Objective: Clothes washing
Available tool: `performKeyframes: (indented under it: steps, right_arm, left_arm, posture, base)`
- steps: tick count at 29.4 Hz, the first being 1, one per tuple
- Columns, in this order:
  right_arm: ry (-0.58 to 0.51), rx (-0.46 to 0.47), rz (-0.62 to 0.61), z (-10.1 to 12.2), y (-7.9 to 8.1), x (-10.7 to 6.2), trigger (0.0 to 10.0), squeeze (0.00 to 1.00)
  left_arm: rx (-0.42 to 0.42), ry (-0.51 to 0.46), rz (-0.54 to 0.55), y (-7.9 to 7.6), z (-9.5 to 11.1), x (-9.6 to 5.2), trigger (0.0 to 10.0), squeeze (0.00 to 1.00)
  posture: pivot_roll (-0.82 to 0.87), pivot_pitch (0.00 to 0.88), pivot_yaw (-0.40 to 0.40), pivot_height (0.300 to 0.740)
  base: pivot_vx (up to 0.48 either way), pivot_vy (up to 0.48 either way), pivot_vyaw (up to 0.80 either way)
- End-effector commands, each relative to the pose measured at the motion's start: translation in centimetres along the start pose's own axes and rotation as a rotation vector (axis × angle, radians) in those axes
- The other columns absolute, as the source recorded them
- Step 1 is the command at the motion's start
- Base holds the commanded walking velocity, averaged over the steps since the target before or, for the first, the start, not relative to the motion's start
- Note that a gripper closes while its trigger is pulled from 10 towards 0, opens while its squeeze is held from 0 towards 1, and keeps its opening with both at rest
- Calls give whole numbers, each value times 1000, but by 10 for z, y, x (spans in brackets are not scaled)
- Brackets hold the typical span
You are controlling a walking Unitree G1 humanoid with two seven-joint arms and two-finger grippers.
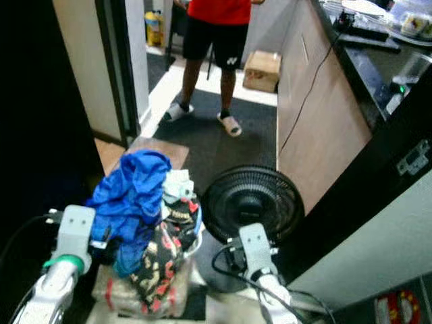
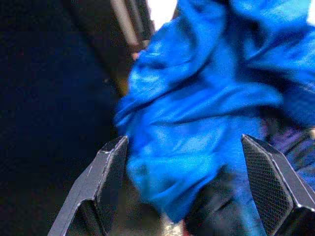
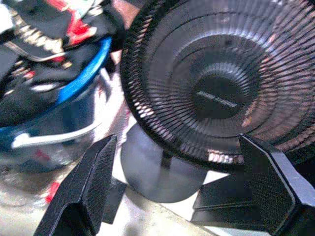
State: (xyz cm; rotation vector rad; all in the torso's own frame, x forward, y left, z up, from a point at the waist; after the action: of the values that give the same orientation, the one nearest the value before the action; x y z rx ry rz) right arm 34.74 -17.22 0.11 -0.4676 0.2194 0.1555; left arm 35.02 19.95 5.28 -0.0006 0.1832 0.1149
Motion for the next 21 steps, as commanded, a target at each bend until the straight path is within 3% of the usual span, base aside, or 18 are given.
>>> performKeyframes:
  steps: [1,14,19,20,21]
  right_arm:
    - [16,14,-8,-6,-1,-4,10000,0]
    - [-92,50,-44,24,-12,6,10000,0]
    - [-124,63,-83,33,-21,8,10000,0]
    - [-163,78,-138,45,-36,10,10000,0]
    - [-163,78,-138,45,-36,10,10000,0]
  left_arm:
    - [-11,33,-9,-1,-11,-3,10000,0]
    - [-112,-1,-61,-19,6,4,10000,0]
    - [-57,-53,-125,-34,16,4,10000,0]
    - [19,-119,-196,-50,28,4,10000,0]
    - [19,-119,-196,-50,28,4,10000,0]
  posture:
    - [59,48,-40,740]
    - [56,54,-41,740]
    - [55,55,-39,740]
    - [50,57,-34,740]
    - [50,57,-34,740]
  base:
    - [0,0,0]
    - [0,0,0]
    - [0,0,0]
    - [0,0,0]
    - [0,0,0]
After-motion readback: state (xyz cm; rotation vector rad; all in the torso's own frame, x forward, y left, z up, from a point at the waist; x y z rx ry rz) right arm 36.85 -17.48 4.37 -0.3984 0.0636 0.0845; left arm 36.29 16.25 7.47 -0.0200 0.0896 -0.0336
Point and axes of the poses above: a point about 5 cm out from each wrist's last joint towards the gripper, its own x axis pointing out of the wrist towards the gripper, its own z axis along the axis of the wrist's last joint, y = z × x, the point moved 6 cm from there along x, pointing out of the wrist towards the gripper, and after that the axes turned 14 degrees about -x, right-handed, at the moved point
